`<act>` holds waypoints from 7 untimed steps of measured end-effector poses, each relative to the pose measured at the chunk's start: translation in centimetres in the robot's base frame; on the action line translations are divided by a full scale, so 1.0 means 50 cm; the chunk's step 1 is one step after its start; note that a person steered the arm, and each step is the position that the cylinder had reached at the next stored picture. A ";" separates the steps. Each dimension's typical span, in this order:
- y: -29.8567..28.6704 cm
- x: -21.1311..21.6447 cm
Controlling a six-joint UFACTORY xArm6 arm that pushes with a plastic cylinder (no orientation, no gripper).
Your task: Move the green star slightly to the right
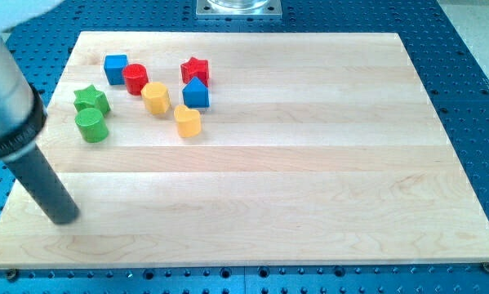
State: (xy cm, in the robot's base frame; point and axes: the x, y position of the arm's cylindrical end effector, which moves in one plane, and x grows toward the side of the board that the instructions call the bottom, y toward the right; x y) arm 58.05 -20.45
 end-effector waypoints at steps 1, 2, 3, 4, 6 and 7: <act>0.059 0.049; 0.074 0.054; 0.074 0.054; 0.072 -0.005; -0.010 -0.053; -0.099 -0.053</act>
State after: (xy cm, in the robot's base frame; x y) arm 55.39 -25.39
